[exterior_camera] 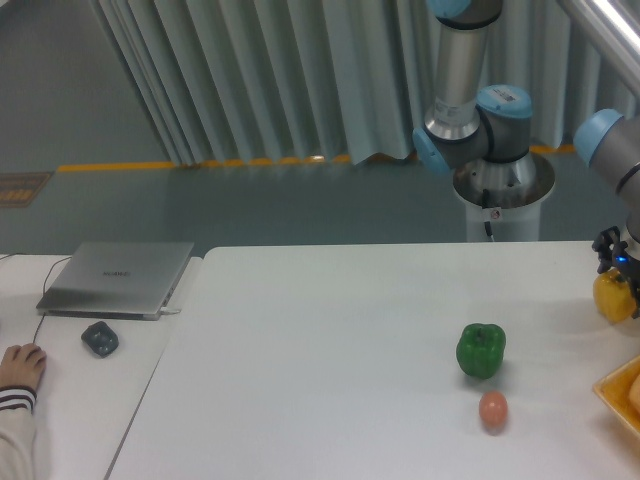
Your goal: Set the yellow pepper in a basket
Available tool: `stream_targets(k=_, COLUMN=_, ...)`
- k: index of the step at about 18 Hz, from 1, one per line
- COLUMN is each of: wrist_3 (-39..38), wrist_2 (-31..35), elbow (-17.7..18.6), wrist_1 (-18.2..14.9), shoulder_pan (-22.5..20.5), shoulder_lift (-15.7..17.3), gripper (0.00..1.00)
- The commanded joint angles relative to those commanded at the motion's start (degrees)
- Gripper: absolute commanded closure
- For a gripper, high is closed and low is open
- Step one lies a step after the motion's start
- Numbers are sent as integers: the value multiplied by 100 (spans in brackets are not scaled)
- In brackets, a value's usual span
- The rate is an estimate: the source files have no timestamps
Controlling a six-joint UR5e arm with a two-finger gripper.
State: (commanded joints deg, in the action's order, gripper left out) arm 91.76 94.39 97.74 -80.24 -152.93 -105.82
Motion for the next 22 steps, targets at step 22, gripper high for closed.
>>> stream_targets(k=22, wrist_3=-9, wrist_2=-97, elbow=-1468, wrist_1=315, shoulder_pan=229, shoulder_lift=141, gripper=48)
